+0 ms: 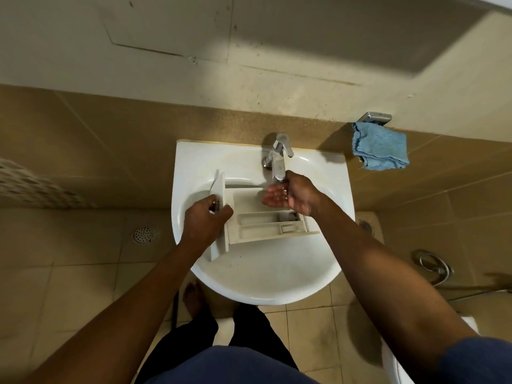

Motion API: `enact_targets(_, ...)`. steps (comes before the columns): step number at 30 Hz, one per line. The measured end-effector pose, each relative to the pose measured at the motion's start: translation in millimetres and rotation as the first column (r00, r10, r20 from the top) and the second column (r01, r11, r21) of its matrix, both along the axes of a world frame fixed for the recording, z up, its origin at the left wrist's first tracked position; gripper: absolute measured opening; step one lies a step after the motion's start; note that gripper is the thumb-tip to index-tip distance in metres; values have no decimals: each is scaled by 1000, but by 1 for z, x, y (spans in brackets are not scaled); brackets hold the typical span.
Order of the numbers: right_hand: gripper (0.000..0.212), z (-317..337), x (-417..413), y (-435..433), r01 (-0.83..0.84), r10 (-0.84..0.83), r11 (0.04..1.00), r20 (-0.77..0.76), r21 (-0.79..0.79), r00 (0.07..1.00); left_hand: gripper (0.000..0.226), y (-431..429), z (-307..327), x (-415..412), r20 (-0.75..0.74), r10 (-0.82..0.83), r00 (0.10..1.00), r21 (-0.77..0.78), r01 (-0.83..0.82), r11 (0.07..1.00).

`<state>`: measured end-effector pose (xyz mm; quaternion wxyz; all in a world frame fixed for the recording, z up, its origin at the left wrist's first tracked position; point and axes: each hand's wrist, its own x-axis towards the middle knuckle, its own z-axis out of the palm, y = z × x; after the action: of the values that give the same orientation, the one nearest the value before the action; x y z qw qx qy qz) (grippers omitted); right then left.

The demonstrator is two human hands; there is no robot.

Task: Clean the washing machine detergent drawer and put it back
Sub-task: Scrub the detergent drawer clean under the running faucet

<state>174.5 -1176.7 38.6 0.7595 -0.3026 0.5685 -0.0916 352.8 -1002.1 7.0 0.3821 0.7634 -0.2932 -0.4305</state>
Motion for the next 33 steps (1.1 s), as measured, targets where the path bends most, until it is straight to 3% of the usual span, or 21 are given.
enact_targets(3,44,7,-16,33,-141,137,989,-82,-45,987,43,0,1,1,8,-12,1000,3,12,1000)
enact_targets(5,39,5,-16,67,-354,312,905,-196,-238,930,57,0,-1,0,21,-33,999,-11,33,999)
enact_targets(6,35,-1,-16,83,-538,440,745,-316,-393,840,59,0,-3,0,21,-37,999,-12,37,999)
enact_targets(7,31,-6,-19,97,-709,542,474,-462,-522,702,59,-1,-4,0,17,-37,999,-12,37,999)
enact_targets(8,31,-10,-25,106,-787,573,184,-586,-589,572,59,-1,-4,0,11,-36,999,-9,36,999)
enact_targets(9,34,-15,-36,108,-791,569,-6,-653,-612,500,60,-2,-3,-1,2,-35,999,-10,35,999)
enact_targets(12,42,-20,-75,98,-815,448,-273,-817,-511,363,63,-1,0,-1,-33,-23,999,-21,22,1000)
enact_targets(14,41,-21,-88,92,-851,303,-318,-895,-419,327,65,0,0,-2,-52,-26,998,-30,25,999)
enact_targets(17,40,-25,-60,109,-887,238,-299,-927,-353,288,60,0,-3,-3,-57,-22,998,-20,21,1000)
enact_targets(20,36,-23,-20,128,-818,365,-116,-790,-564,493,47,-1,-5,-1,-65,-24,998,-2,24,1000)
enact_targets(22,28,-17,-12,120,-779,438,41,-689,-626,577,33,-1,-4,1,-61,-25,998,2,26,1000)
enact_targets(23,20,-12,-10,110,-730,458,220,-593,-647,663,27,-1,-6,3,-67,-21,998,4,21,1000)
enact_targets(24,13,-8,-10,96,-588,405,477,-430,-654,807,24,-2,-8,4,-85,-18,996,8,19,1000)
enact_targets(25,12,-3,-10,79,-353,236,716,-267,-602,934,23,-2,-9,6,-115,-18,993,12,20,1000)
enact_targets(26,14,1,-10,61,-88,11,867,-159,-490,987,22,-1,-10,7,-155,-18,988,14,20,1000)
enact_targets(27,18,4,-8,44,120,-169,921,-101,-370,980,23,-2,-10,8,-193,-17,981,14,20,1000)
enact_targets(29,22,-3,-5,18,337,-353,915,-33,-222,935,27,-1,-10,10,-243,-20,970,16,25,1000)
enact_targets(33,36,-21,7,3,453,-458,880,-2,-146,889,37,-4,-12,7,-237,-36,971,18,42,999)
